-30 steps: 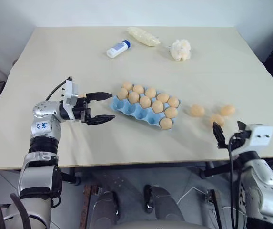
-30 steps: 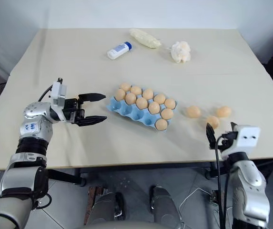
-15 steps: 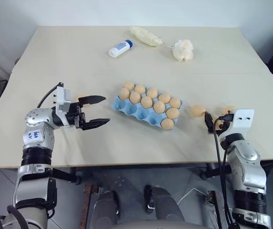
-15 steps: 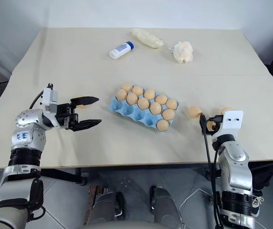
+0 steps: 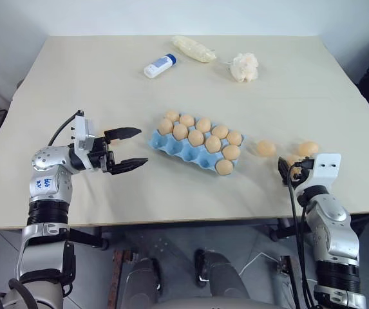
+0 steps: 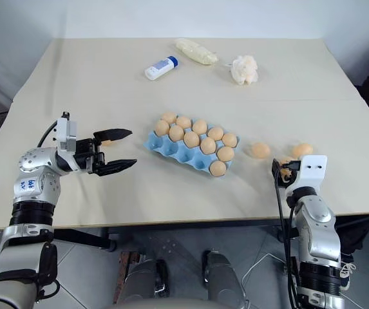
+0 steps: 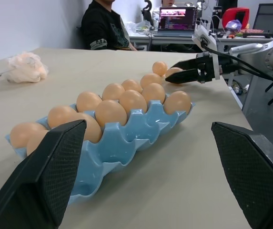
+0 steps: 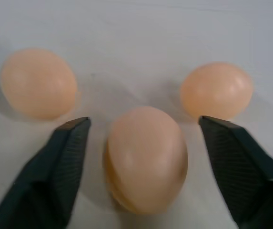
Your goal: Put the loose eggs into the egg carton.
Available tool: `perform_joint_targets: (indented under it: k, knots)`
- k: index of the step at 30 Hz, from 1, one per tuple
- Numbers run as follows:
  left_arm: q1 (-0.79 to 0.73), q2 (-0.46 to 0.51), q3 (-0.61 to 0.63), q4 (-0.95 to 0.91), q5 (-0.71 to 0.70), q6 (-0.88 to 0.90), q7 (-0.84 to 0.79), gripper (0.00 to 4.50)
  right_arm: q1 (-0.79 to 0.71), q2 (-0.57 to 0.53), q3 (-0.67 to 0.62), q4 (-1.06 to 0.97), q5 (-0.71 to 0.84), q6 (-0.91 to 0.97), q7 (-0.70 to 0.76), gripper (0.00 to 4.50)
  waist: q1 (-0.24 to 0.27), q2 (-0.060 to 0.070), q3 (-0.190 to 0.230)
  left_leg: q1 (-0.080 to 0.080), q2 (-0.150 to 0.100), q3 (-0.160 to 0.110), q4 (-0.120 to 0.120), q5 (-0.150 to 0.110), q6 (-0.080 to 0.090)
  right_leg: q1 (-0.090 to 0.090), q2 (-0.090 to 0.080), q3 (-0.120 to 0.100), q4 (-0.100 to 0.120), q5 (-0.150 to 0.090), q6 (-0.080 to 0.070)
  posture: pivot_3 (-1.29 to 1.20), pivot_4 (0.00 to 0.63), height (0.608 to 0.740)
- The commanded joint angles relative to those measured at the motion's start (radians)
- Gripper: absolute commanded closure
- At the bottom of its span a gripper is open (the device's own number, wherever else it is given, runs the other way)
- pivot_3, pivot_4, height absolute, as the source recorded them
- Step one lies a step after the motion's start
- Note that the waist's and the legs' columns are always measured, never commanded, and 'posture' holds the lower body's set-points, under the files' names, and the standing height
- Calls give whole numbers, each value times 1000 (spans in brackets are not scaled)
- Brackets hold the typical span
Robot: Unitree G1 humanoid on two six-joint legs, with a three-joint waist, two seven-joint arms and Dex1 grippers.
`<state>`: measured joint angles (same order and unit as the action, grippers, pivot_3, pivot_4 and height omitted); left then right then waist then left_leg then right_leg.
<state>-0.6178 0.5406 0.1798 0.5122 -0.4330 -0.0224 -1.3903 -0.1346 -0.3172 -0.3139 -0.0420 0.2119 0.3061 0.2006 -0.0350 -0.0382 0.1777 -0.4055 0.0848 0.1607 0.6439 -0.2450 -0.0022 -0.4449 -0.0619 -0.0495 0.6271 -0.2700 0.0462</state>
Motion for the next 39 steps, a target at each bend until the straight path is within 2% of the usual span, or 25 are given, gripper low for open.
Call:
perform_joint_targets:
  k: [1, 3, 5, 10, 16, 21, 29, 39]
  knots:
    - [-15, 10, 12, -14, -19, -10, 1, 0, 14, 1, -16, -61, 17, 4, -11, 2011, 1, 0, 0, 0, 0, 0, 0, 0, 0, 0, 0, 0, 0, 0, 0, 0, 150, 740]
    - [-14, 11, 15, -13, -20, -11, 1, 0, 29, 1, -20, -95, 25, 15, -13, 2682, 1, 0, 0, 0, 0, 0, 0, 0, 0, 0, 0, 0, 0, 0, 0, 0, 150, 740]
    - [-10, 14, 18, -14, -22, -11, 1, 0, 52, 1, -19, -152, 36, 34, -11, 2979, 2, 0, 0, 0, 0, 0, 0, 0, 0, 0, 0, 0, 0, 0, 0, 0, 150, 740]
    - [-1, 23, 27, -15, -26, -13, 1, 0, 73, -18, -5, -342, 96, 130, 9, 3010, -1, 0, 0, 0, 0, 0, -1, 0, 0, 0, 0, 0, 0, 0, 0, 0, 150, 740]
    - [2, 29, 29, -4, -20, -19, 0, 0, -35, -94, 72, -481, 203, 316, 90, 3010, -2, 0, 0, 0, 1, 0, 0, 0, 0, 0, 0, 0, -1, -1, -1, 0, 150, 740]
    - [2, 37, 27, 14, -12, -37, -11, 0, -164, -127, 198, -430, 188, 399, 125, 3010, 1, 0, 0, 0, 1, -1, -1, 0, 0, 0, 0, 0, -1, -1, -3, 0, 150, 740]
    - [33, 56, 39, -16, -27, -44, -17, 0, -356, -72, 422, -237, 116, 374, 208, 3010, -2, 1, 0, -1, 1, 0, -3, -1, -1, -2, 1, -1, -2, -1, -2, 0, 150, 740]
    - [83, 90, 70, -29, -56, -49, -39, 0, -359, -62, 494, -247, 121, 381, 308, 3010, 3, 1, 0, -1, 1, 0, -7, -1, -1, -2, 0, -2, -3, -2, -3, 0, 150, 740]
